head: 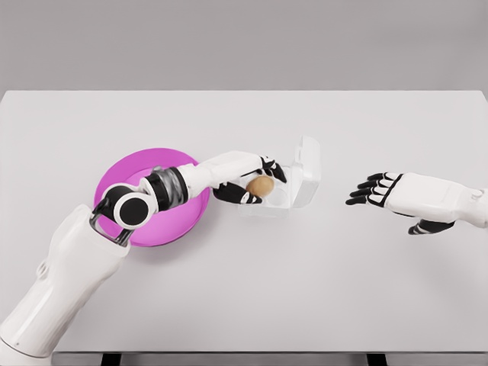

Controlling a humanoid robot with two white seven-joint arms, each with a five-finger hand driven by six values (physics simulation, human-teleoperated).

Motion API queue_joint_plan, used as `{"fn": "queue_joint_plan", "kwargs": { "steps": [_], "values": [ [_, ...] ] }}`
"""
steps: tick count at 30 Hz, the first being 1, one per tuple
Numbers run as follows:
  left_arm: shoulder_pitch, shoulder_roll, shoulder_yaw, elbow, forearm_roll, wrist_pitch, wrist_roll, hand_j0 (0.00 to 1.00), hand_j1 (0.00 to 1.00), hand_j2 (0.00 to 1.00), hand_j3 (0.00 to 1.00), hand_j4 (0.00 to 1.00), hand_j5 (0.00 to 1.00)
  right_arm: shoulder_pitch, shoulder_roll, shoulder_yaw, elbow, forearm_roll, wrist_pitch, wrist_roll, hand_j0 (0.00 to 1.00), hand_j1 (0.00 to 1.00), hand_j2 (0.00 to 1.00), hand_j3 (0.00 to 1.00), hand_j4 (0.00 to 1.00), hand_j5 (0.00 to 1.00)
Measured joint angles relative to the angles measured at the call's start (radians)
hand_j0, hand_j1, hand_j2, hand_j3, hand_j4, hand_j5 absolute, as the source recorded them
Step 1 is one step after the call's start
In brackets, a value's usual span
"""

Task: Pack egg into the box and close the box lid

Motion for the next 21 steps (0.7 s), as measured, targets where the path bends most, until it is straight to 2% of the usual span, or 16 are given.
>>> {"fn": "queue_joint_plan", "kwargs": {
  "steps": [7, 10, 12, 15, 17, 19, 21],
  "values": [
    [0.002, 0.004, 0.0, -0.004, 0.001, 0.0, 0.0, 0.76, 0.76, 0.76, 0.76, 0.76, 0.76, 0.002, -0.001, -0.002, -0.008, 0.0, 0.0, 0.0, 1.0, 1.0, 1.0, 1.0, 1.0, 1.0],
    [0.002, 0.012, 0.006, -0.031, 0.009, 0.0, 0.0, 0.98, 0.98, 0.98, 0.98, 0.98, 0.98, -0.015, -0.001, -0.004, -0.008, -0.002, 0.0, 0.0, 1.0, 1.0, 1.0, 1.0, 1.0, 1.0],
    [0.003, 0.039, 0.016, -0.063, 0.032, 0.0, 0.0, 1.0, 1.0, 1.0, 1.0, 1.0, 1.0, -0.037, 0.0, -0.005, 0.001, -0.004, 0.0, 0.0, 1.0, 1.0, 1.0, 1.0, 1.0, 1.0],
    [0.006, 0.118, 0.051, -0.107, 0.116, -0.002, 0.0, 1.0, 1.0, 1.0, 1.0, 1.0, 1.0, -0.09, 0.003, -0.001, 0.05, -0.003, 0.001, 0.0, 1.0, 1.0, 1.0, 1.0, 1.0, 1.0],
    [0.006, 0.187, 0.092, -0.132, 0.186, -0.054, 0.0, 1.0, 1.0, 1.0, 1.0, 1.0, 1.0, -0.132, 0.024, 0.015, 0.098, 0.003, 0.001, 0.0, 1.0, 1.0, 1.0, 1.0, 1.0, 1.0],
    [0.018, 0.29, 0.133, -0.147, 0.296, -0.241, 0.0, 1.0, 1.0, 1.0, 1.0, 1.0, 1.0, -0.156, 0.051, 0.053, 0.136, 0.018, 0.001, 0.0, 1.0, 1.0, 1.0, 1.0, 1.0, 1.0],
    [0.077, 0.398, 0.178, -0.151, 0.423, -0.391, 0.0, 1.0, 1.0, 1.0, 1.0, 1.0, 1.0, -0.158, 0.074, 0.079, 0.153, 0.029, 0.0, 0.0, 1.0, 1.0, 1.0, 1.0, 1.0, 1.0]
  ]
}}
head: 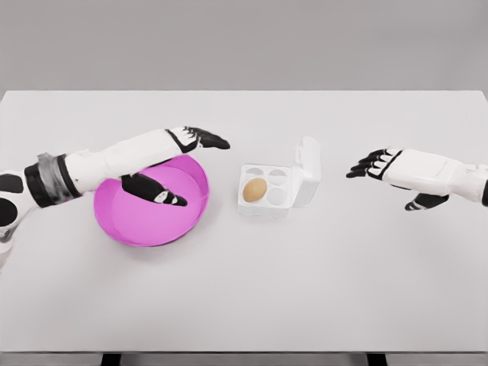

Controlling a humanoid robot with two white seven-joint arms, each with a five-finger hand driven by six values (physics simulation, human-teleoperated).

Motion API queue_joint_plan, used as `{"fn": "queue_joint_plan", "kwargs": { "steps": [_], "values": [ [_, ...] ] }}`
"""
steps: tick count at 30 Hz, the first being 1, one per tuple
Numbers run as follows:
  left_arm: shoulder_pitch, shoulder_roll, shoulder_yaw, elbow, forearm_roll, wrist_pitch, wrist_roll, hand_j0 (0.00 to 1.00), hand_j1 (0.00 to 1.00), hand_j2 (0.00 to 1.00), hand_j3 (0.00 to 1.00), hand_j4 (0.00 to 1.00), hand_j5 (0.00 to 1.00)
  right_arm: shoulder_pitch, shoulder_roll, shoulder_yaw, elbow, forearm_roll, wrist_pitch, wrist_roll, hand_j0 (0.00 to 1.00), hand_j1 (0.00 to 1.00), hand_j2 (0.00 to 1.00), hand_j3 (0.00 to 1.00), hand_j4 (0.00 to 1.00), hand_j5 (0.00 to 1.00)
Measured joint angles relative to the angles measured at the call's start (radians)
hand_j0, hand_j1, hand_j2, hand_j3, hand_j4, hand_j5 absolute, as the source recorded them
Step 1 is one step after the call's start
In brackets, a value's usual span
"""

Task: Pack egg into the box and close the box lid

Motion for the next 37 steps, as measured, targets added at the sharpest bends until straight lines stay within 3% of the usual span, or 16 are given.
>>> {"fn": "queue_joint_plan", "kwargs": {
  "steps": [3, 6, 9, 19, 26, 29, 32, 37],
  "values": [
    [0.086, 0.11, 0.091, 0.016, 0.141, -0.101, 0.0, 1.0, 1.0, 1.0, 1.0, 1.0, 1.0, -0.011, 0.028, 0.029, 0.006, 0.008, 0.0, 0.0, 1.0, 1.0, 1.0, 1.0, 1.0, 1.0],
    [0.101, 0.175, 0.153, 0.052, 0.239, -0.137, 0.0, 1.0, 1.0, 1.0, 1.0, 1.0, 1.0, -0.031, 0.051, 0.058, 0.004, 0.011, 0.0, 0.0, 1.0, 1.0, 1.0, 1.0, 1.0, 1.0],
    [0.103, 0.202, 0.184, 0.082, 0.279, -0.15, 0.0, 1.0, 1.0, 1.0, 1.0, 1.0, 1.0, -0.031, 0.062, 0.077, -0.014, 0.012, 0.0, 0.0, 1.0, 1.0, 1.0, 1.0, 1.0, 1.0],
    [0.111, 0.217, 0.202, 0.1, 0.298, -0.158, 0.0, 1.0, 1.0, 1.0, 1.0, 1.0, 1.0, -0.032, 0.081, 0.092, -0.112, 0.013, 0.0, 0.0, 1.0, 1.0, 1.0, 1.0, 1.0, 1.0],
    [0.111, 0.217, 0.203, 0.101, 0.297, -0.159, 0.0, 1.0, 1.0, 1.0, 1.0, 1.0, 1.0, -0.054, 0.122, 0.085, -0.13, 0.012, 0.0, 0.0, 1.0, 1.0, 1.0, 1.0, 1.0, 1.0],
    [0.111, 0.217, 0.204, 0.103, 0.296, -0.159, 0.0, 1.0, 1.0, 1.0, 1.0, 1.0, 1.0, -0.029, 0.124, 0.026, -0.123, 0.005, -0.001, 0.0, 1.0, 1.0, 1.0, 1.0, 1.0, 1.0],
    [0.111, 0.217, 0.204, 0.105, 0.298, -0.159, 0.0, 1.0, 1.0, 1.0, 1.0, 1.0, 1.0, 0.11, 0.115, -0.077, -0.104, -0.008, -0.002, 0.001, 1.0, 1.0, 1.0, 1.0, 1.0, 1.0],
    [0.117, 0.217, 0.204, 0.105, 0.291, -0.159, 0.0, 1.0, 1.0, 1.0, 1.0, 1.0, 1.0, 0.158, 0.095, -0.206, -0.093, -0.037, -0.001, 0.0, 1.0, 1.0, 1.0, 1.0, 1.0, 1.0]
  ]
}}
